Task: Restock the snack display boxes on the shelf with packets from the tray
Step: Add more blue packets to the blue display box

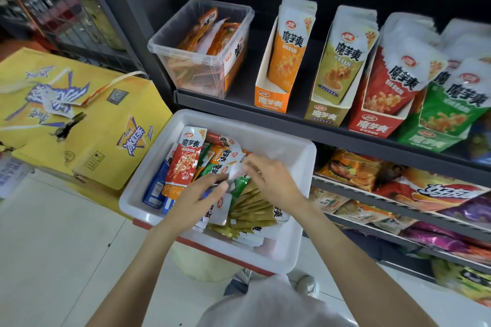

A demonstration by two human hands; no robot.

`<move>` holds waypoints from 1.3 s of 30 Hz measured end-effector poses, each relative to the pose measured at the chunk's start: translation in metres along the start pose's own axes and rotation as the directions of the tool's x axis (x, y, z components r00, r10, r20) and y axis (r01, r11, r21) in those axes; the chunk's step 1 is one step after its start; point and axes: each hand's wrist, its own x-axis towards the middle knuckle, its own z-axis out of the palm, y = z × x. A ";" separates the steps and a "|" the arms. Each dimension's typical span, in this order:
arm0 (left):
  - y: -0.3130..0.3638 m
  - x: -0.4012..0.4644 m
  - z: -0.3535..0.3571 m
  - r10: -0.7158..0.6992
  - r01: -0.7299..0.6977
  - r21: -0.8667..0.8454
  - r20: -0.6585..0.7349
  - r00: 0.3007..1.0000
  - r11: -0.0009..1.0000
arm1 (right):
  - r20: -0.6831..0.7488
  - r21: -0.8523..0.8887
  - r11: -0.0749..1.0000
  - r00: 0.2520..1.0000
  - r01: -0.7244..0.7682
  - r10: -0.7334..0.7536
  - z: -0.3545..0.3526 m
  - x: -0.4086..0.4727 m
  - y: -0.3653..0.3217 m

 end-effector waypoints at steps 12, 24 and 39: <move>0.070 0.024 0.019 -0.067 -0.069 -0.423 -0.298 0.952 0.903 | 0.088 0.791 0.504 0.880 -0.347 0.467 -0.067 -0.009 -0.011; 0.149 0.058 0.082 0.350 -0.355 0.020 -0.237 0.906 0.935 | -0.360 0.599 0.782 0.814 -0.172 0.455 -0.132 -0.076 0.011; 0.309 0.132 0.230 0.823 -0.805 0.309 0.106 0.559 0.507 | -0.883 0.469 0.868 0.082 0.163 0.462 -0.294 -0.191 0.128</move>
